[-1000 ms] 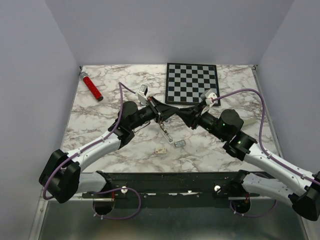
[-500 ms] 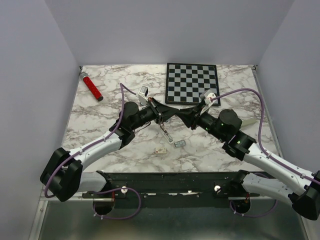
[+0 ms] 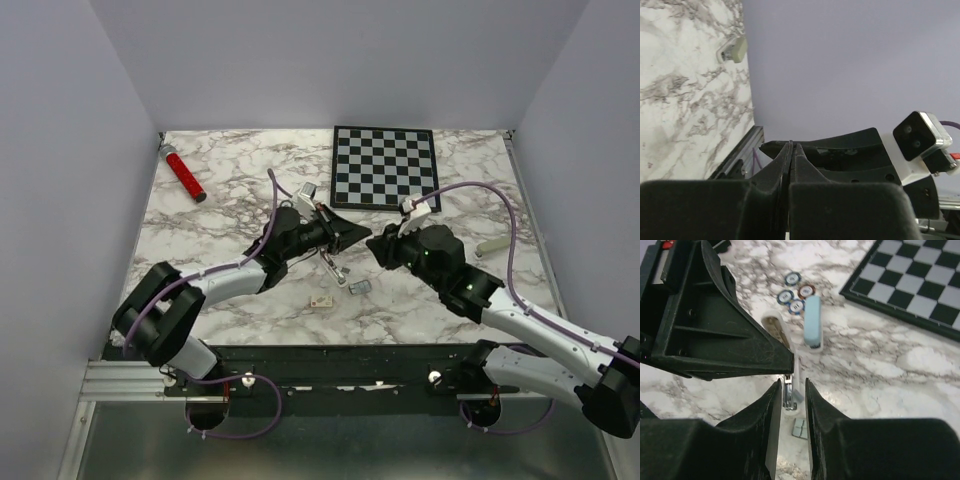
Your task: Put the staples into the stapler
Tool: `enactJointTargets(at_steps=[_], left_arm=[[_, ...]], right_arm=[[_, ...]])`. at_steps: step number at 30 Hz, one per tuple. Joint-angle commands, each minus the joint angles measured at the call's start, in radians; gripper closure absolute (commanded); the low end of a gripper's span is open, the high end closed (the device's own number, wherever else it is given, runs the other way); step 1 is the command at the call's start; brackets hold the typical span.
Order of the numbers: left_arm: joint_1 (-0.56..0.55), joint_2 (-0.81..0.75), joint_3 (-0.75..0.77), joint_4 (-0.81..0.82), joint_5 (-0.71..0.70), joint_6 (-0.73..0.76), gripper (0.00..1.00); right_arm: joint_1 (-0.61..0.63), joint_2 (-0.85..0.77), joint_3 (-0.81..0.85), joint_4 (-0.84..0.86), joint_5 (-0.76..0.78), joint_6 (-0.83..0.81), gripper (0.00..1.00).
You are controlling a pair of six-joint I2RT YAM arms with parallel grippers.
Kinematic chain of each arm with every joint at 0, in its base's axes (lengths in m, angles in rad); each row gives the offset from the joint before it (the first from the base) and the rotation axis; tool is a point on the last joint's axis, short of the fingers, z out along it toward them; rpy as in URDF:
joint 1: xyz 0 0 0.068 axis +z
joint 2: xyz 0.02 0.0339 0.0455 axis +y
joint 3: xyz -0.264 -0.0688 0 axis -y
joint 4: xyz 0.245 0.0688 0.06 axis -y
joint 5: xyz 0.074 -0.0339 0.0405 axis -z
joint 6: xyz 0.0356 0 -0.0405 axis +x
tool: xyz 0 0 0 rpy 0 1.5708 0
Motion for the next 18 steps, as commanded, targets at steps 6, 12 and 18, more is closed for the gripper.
enactJointTargets(at_steps=[6, 12, 18], left_arm=[[-0.005, 0.182, 0.032, 0.221, 0.023, 0.088, 0.93], [0.033, 0.056, 0.042, -0.050, -0.030, 0.330, 0.61], [0.070, -0.163, 0.094, -0.458, -0.268, 0.691, 0.34]], right_arm=[[-0.036, 0.006, -0.043, -0.199, 0.114, 0.176, 0.67], [-0.068, 0.060, -0.006, -0.280, 0.047, 0.204, 0.56], [-0.100, 0.236, 0.101, -0.317, -0.089, 0.184, 0.53]])
